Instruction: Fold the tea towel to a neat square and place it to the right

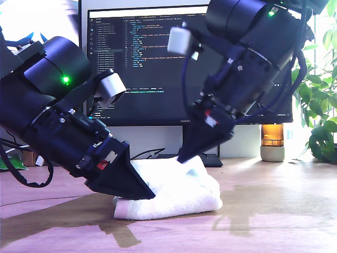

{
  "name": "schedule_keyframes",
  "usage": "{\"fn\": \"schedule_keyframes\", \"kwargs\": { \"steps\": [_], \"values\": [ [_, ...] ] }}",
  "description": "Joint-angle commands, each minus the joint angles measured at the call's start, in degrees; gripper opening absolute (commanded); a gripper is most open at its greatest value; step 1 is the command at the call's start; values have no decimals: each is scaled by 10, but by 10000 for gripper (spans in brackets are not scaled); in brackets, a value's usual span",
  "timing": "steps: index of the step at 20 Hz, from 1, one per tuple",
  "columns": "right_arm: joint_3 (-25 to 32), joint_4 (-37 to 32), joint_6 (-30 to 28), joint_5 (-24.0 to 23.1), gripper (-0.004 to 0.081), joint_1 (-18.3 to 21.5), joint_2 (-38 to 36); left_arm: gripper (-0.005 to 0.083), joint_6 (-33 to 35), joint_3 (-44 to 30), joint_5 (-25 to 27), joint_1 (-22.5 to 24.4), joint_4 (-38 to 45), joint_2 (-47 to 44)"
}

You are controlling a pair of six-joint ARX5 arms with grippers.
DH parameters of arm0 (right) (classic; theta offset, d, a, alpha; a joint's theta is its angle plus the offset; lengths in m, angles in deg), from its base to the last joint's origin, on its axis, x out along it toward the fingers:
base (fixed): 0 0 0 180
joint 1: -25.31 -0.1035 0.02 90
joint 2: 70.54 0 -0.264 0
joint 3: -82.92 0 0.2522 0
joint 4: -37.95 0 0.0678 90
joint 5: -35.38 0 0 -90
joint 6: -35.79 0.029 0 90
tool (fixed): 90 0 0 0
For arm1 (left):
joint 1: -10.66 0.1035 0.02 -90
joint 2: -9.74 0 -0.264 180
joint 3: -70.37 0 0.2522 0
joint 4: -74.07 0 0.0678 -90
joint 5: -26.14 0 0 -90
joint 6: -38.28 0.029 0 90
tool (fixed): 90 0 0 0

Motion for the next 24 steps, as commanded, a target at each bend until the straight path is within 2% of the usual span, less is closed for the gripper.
{"fn": "schedule_keyframes", "kwargs": {
  "steps": [1, 9, 15, 17, 20, 24],
  "values": [
    [3, -3, 4, 14, -13, -4, -3, -24, -2, -35, 14, -4, -31, 47],
    [3, -83, 4, 20, -12, 13, 74, -24, -2, -35, 12, -4, -29, 47],
    [3, -105, -29, 65, -13, 37, 144, -24, -1, -35, -12, -4, -27, 46],
    [3, -98, -35, 66, -13, 37, 169, -24, -1, -35, -17, -4, -32, 37],
    [3, -97, -38, 66, -13, 38, 192, -24, -1, -35, -33, -4, -52, -17],
    [3, -114, -66, 71, -12, 46, 198, -24, -2, -35, -34, -4, -122, -153]
  ]
}}
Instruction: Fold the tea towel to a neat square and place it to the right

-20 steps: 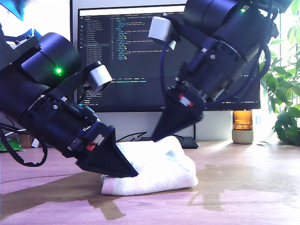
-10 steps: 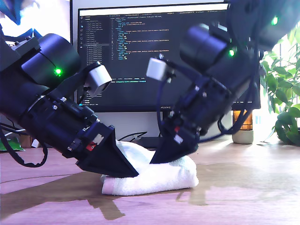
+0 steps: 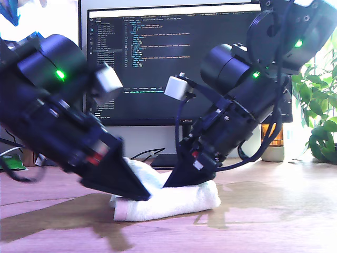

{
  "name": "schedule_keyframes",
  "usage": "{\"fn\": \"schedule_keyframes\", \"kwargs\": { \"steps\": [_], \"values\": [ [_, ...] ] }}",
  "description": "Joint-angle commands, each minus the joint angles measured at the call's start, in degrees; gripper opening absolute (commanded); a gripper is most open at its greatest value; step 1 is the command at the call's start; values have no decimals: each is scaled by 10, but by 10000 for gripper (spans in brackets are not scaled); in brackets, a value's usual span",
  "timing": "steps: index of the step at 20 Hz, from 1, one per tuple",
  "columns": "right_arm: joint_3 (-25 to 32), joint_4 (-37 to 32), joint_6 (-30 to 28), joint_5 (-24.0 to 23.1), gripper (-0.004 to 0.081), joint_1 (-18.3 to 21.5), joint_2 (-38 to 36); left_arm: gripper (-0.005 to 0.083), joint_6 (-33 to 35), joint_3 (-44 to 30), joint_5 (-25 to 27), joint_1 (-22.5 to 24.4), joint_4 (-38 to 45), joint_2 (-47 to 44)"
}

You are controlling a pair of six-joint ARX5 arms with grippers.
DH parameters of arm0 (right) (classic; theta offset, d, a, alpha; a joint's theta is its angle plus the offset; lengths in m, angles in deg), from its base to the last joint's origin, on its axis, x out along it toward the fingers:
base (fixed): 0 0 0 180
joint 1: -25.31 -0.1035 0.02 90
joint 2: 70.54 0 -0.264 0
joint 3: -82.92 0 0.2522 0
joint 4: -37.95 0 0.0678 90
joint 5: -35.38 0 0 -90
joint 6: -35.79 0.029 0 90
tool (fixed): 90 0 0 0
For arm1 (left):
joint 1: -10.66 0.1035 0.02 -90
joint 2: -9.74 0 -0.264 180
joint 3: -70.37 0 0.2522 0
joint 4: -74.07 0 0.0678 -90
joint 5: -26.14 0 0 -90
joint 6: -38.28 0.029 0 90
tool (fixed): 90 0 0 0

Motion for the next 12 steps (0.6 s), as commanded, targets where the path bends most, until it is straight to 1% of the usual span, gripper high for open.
{"fn": "schedule_keyframes", "kwargs": {
  "steps": [1, 3, 5, 6, 7, 10, 12],
  "values": [
    [21, 10, -5, -7, -13, 6, 45, -24, -5, -8, 19, -2, -16, -67],
    [21, 10, 5, -5, -13, 13, 45, -24, -24, -8, 69, -2, -50, -129],
    [21, 9, 44, -6, -13, 21, 45, -23, -34, -8, 116, -2, -83, -176],
    [21, 9, 92, -11, -13, 26, 45, -24, -42, -8, 143, -2, -97, -195],
    [21, 9, 118, -21, -13, 29, 45, -24, -47, -8, 169, -2, -109, -209],
    [21, -3, 230, -89, -13, 34, 43, -24, -48, -8, 211, -2, -137, -234],
    [21, -2, 303, -160, -13, 34, 36, -24, -51, -8, 221, -1, -146, -235]
  ]
}}
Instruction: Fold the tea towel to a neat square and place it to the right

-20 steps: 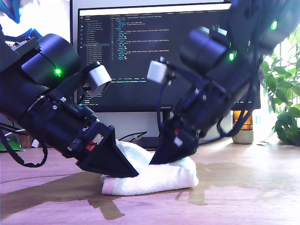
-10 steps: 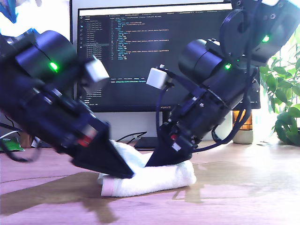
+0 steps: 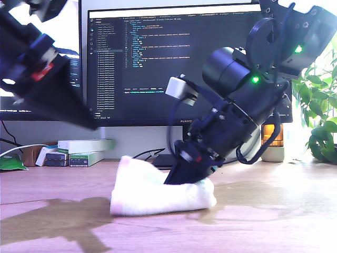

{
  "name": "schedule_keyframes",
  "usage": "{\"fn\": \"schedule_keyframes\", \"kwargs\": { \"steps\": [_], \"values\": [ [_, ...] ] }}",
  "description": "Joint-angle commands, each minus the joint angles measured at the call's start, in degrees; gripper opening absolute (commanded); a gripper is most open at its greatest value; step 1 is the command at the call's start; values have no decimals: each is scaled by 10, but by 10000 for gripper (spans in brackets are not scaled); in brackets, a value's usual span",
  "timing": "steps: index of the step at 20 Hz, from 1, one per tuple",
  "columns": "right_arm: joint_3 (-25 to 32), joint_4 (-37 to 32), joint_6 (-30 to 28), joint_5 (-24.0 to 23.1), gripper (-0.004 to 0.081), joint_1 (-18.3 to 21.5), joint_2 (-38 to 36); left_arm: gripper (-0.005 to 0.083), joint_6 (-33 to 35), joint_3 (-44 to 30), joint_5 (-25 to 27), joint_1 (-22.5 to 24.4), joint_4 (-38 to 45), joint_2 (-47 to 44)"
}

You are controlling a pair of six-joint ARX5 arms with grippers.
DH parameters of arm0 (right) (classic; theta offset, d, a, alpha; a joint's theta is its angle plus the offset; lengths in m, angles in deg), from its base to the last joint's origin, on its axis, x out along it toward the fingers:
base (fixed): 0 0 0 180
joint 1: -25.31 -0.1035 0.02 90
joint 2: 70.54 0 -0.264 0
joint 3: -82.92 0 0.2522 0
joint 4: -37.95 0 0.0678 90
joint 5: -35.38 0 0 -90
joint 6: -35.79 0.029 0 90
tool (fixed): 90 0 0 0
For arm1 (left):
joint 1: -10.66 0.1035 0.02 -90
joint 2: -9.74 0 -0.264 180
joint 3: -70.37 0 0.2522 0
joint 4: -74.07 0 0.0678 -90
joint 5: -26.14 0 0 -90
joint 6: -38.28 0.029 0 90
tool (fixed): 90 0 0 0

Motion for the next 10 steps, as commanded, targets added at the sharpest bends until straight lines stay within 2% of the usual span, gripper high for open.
{"fn": "schedule_keyframes", "kwargs": {
  "steps": [1, 4, 8, 10],
  "values": [
    [28, 30, 76, -85, -13, 15, 26, -24, -6, -5, 3, 0, -3, -1],
    [37, 75, 197, -166, -13, 15, -2, -24, -6, -5, 6, 0, -2, -1],
    [88, 154, 353, -255, -13, 17, -49, -24, -6, -5, 10, 0, -2, -1],
    [121, 181, 421, -271, -13, 19, -82, -24, -6, -5, 9, 0, -2, -1]
  ]
}}
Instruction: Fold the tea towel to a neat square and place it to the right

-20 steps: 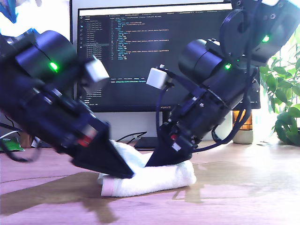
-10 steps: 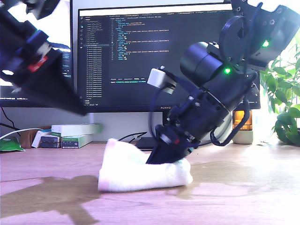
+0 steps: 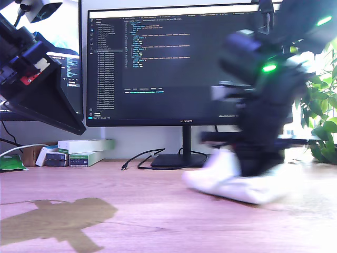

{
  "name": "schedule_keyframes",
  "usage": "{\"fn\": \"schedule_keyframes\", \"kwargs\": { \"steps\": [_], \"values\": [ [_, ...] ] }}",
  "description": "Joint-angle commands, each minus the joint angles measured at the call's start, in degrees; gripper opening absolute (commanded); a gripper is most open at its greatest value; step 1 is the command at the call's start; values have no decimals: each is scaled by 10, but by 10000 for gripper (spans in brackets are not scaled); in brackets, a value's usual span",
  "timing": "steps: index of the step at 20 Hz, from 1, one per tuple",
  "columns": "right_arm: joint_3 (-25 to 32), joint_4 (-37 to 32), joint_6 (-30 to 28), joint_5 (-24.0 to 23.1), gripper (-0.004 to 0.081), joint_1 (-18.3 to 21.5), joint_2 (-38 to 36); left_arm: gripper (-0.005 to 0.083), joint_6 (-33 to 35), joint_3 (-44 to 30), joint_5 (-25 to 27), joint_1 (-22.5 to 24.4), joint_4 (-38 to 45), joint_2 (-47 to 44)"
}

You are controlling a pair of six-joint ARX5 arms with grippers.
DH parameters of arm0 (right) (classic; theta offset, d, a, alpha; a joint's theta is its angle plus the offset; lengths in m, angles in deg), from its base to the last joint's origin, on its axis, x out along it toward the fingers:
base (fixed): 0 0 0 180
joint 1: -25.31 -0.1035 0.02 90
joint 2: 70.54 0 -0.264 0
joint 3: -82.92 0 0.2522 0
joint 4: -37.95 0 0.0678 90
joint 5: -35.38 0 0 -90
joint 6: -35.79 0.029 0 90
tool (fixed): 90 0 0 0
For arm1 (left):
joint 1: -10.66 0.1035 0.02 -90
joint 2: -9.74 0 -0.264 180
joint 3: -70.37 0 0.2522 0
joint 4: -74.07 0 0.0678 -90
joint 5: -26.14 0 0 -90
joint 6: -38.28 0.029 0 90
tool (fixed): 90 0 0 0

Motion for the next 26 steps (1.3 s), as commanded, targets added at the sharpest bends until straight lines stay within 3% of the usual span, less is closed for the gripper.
{"fn": "schedule_keyframes", "kwargs": {
  "steps": [1, 8, 11, 14, 21, 24, 26],
  "values": [
    [74, 63, 85, -5, -13, 6, 8, -23, -8, -5, 0, 0, 4, -2],
    [111, 227, 320, -57, -12, -12, -143, -24, -12, -5, -18, 0, 7, -2],
    [111, 243, 385, -65, -13, -62, -180, -24, -13, -5, -26, 0, 7, -2],
    [111, 209, 399, -74, -13, -94, -186, -24, -13, -5, -29, 0, 9, -2],
    [108, 232, 387, -107, -13, -100, -209, -24, -14, -5, -42, 0, 9, -2],
    [99, 237, 333, -106, -12, -116, -270, -24, -14, -5, -42, 0, 14, -2],
    [98, 234, 238, -115, -12, -123, -323, -24, -14, -5, -51, 0, 31, -2]
  ]
}}
